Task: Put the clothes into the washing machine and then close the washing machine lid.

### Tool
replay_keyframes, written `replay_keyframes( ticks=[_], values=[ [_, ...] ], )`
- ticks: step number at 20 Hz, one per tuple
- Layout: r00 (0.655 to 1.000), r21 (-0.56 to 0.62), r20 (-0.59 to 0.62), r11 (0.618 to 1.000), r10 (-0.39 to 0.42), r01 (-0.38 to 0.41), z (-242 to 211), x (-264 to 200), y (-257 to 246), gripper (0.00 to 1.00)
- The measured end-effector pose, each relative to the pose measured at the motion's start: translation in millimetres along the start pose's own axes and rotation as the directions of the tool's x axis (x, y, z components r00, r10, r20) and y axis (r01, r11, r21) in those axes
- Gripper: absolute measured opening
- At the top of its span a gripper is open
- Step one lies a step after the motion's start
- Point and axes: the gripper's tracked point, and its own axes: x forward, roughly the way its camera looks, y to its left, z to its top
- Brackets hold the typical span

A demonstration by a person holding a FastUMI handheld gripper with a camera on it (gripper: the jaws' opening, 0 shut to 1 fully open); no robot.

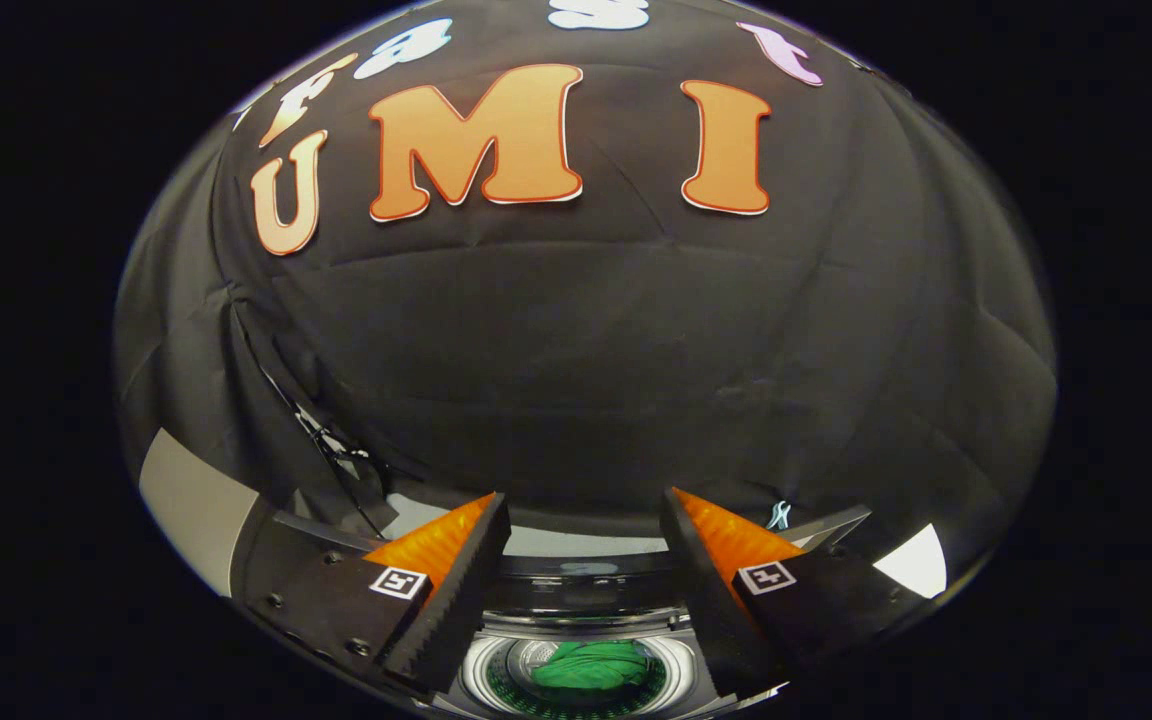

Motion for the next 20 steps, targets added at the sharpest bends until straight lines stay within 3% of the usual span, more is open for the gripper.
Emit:
replay_keyframes(
  ticks=[20],
  values=[
    [0.985,0.022,0.148,0.996,-0.084,0.082,-57,-91,-6,0.99]
  ],
)
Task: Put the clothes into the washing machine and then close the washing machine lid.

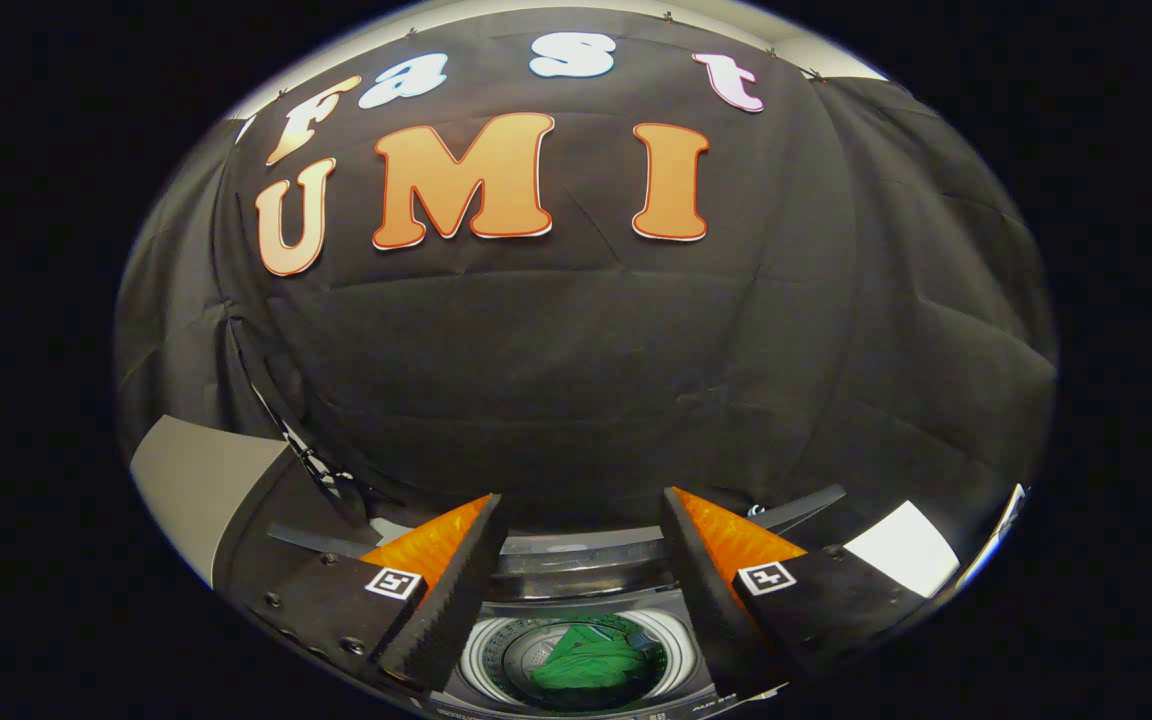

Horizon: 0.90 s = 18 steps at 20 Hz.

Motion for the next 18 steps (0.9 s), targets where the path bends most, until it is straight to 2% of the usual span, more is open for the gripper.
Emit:
replay_keyframes(
  ticks=[6,10,13,18],
  values=[
    [0.999,-0.001,-0.038,1.000,0.001,-0.001,-36,-32,-6,0.99],
    [0.989,0.012,-0.140,0.999,-0.037,0.040,-84,-48,-19,0.99],
    [0.986,0.027,-0.164,0.998,-0.044,0.049,-104,-57,-23,1.00],
    [0.981,0.054,-0.183,0.996,-0.057,0.068,-109,-59,-35,0.99]
  ],
)
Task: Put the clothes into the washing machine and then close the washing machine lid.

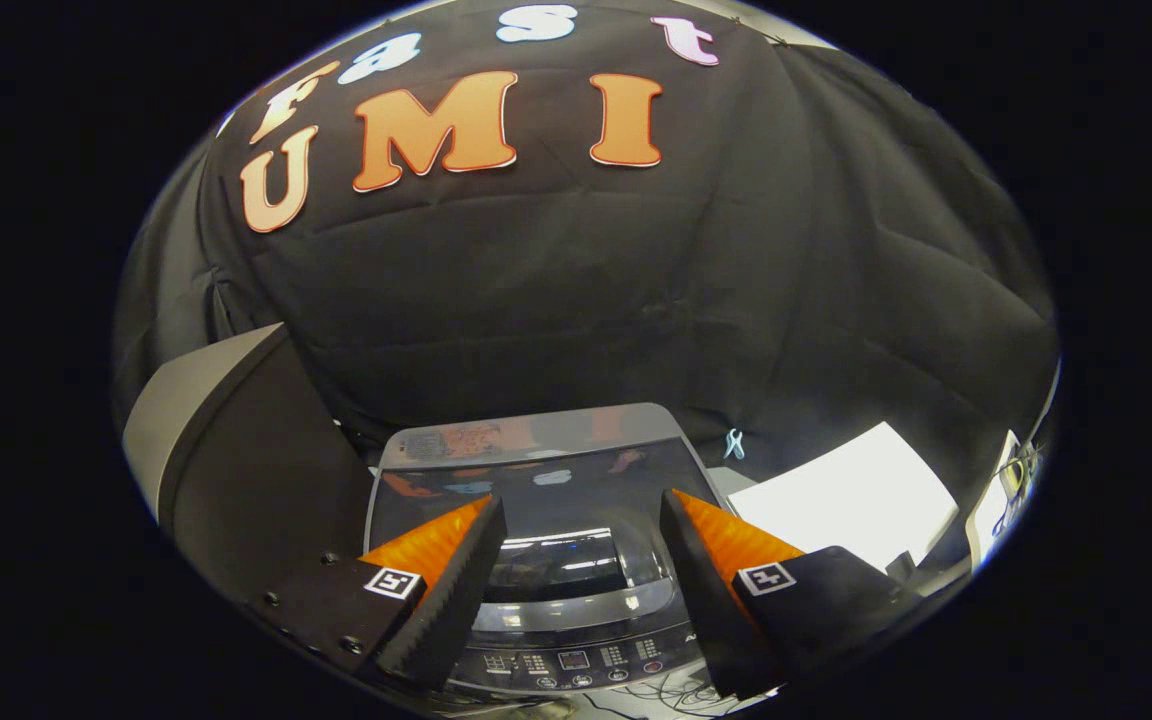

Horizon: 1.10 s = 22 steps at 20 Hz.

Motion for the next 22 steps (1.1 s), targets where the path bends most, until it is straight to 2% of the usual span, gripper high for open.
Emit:
replay_keyframes(
  ticks=[8,14,22],
  values=[
    [1.000,0.016,0.005,1.000,-0.027,0.027,32,5,-25,1.00],
    [0.996,0.026,0.080,0.999,-0.035,0.033,95,-11,-53,0.99],
    [0.976,0.032,0.215,0.999,-0.033,0.027,189,-56,-80,0.99]
  ],
)
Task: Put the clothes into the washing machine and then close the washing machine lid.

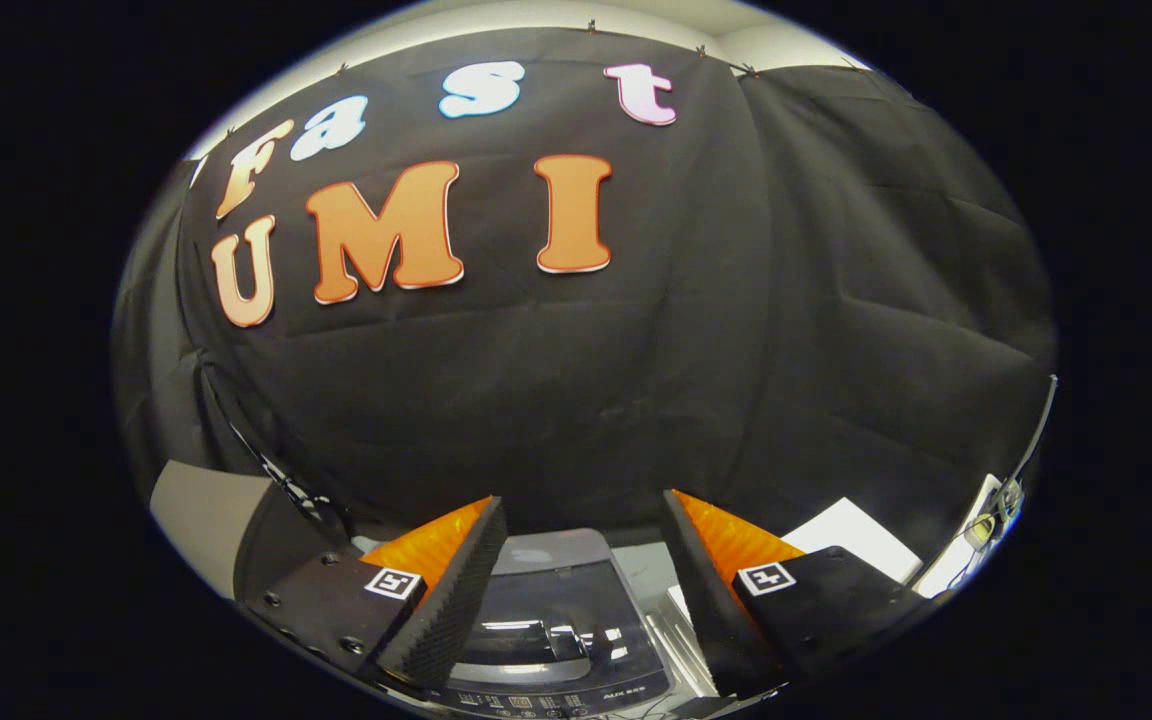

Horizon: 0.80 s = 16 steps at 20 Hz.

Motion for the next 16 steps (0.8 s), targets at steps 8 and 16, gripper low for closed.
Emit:
replay_keyframes(
  ticks=[8,16],
  values=[
    [0.993,-0.012,0.117,1.000,0.029,-0.028,73,-40,-15,0.99],
    [0.987,-0.013,0.158,0.999,0.039,-0.037,89,-58,-13,0.99]
  ],
)
